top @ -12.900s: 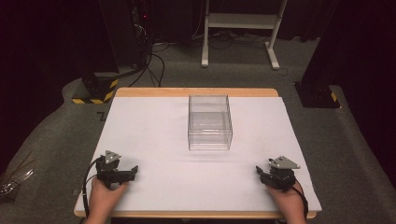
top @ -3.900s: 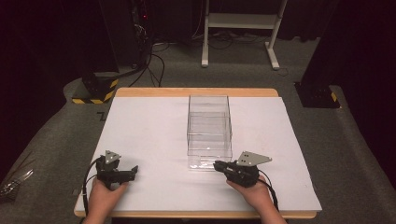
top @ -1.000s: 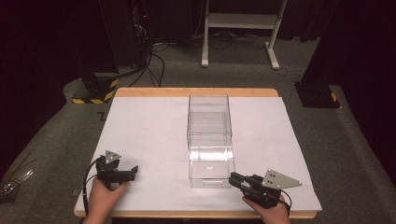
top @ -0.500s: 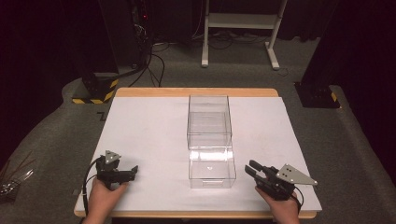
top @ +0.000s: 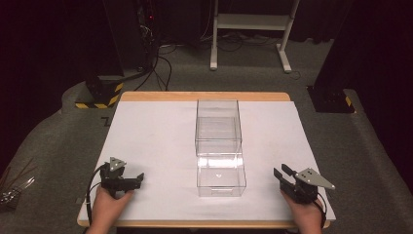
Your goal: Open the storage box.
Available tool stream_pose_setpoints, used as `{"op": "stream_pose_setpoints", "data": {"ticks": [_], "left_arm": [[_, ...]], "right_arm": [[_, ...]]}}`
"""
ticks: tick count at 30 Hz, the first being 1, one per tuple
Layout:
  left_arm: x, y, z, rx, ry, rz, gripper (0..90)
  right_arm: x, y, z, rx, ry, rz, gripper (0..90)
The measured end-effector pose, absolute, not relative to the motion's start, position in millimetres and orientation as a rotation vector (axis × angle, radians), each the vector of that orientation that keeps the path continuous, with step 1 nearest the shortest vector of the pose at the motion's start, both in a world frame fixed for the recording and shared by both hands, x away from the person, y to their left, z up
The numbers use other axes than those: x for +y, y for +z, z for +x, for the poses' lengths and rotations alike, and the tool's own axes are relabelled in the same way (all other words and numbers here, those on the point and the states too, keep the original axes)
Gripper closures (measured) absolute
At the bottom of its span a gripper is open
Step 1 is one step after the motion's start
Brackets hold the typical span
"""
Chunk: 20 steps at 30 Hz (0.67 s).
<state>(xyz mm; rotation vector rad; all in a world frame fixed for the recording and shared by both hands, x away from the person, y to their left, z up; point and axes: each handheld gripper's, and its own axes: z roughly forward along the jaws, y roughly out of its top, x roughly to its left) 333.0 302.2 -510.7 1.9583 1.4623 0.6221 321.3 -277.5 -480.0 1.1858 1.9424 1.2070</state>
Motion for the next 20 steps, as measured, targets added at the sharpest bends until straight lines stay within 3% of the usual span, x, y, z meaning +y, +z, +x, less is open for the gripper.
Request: {"op": "stream_pose_setpoints", "data": {"ticks": [9, 20], "left_arm": [[302.2, -510.7, 333.0, 1.461, 0.623, 1.959, 0.5], [301.8, -510.9, 332.8, 1.465, 0.62, 1.955, 0.5]], "right_arm": [[-280.2, -498.5, 335.0, 2.004, 0.99, 1.334, 49.5], [-277.8, -500.8, 340.7, 2.037, 0.924, 1.37, 44.0]]}}
